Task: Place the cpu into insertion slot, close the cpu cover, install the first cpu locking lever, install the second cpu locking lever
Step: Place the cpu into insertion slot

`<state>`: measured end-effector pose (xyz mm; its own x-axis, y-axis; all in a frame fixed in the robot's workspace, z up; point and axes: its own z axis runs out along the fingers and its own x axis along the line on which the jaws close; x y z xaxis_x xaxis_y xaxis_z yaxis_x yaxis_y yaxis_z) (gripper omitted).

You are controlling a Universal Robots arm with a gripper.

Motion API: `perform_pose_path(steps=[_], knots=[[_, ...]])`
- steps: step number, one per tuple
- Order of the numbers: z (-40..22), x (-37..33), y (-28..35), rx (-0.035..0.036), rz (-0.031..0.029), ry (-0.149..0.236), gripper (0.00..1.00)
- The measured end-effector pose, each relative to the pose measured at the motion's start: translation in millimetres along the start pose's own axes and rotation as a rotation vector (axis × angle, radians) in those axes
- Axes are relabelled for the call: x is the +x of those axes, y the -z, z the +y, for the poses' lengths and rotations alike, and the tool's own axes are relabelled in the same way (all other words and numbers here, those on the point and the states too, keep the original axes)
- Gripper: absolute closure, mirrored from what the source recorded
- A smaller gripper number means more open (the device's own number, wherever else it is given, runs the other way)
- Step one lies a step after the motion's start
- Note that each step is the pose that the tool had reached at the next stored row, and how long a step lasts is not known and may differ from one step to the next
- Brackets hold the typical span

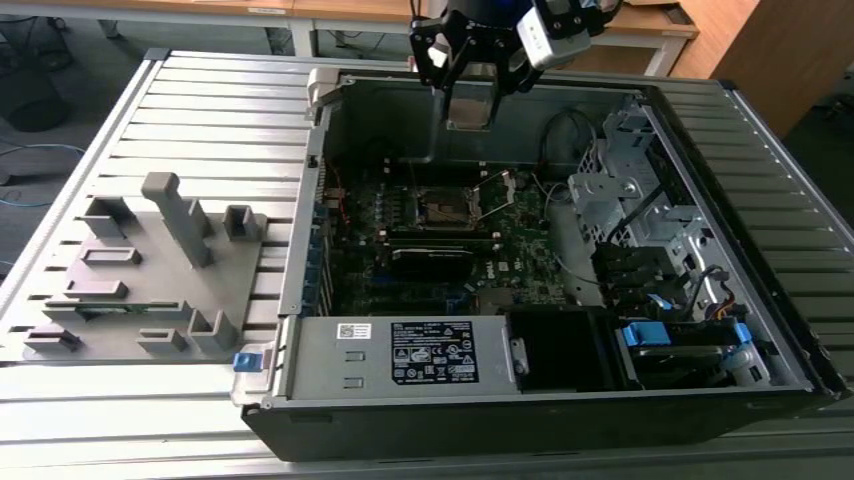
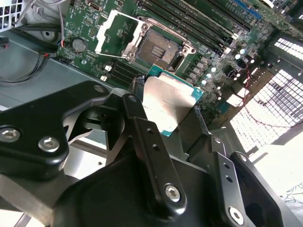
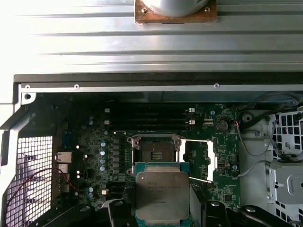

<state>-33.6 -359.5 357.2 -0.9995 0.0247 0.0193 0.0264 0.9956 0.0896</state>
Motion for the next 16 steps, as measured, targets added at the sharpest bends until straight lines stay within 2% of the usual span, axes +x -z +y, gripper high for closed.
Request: perform_pose_path(steps=[16], knots=[[-0.3, -0.1, -3.2, -0.0001, -0.0001, 0.0, 0.46]])
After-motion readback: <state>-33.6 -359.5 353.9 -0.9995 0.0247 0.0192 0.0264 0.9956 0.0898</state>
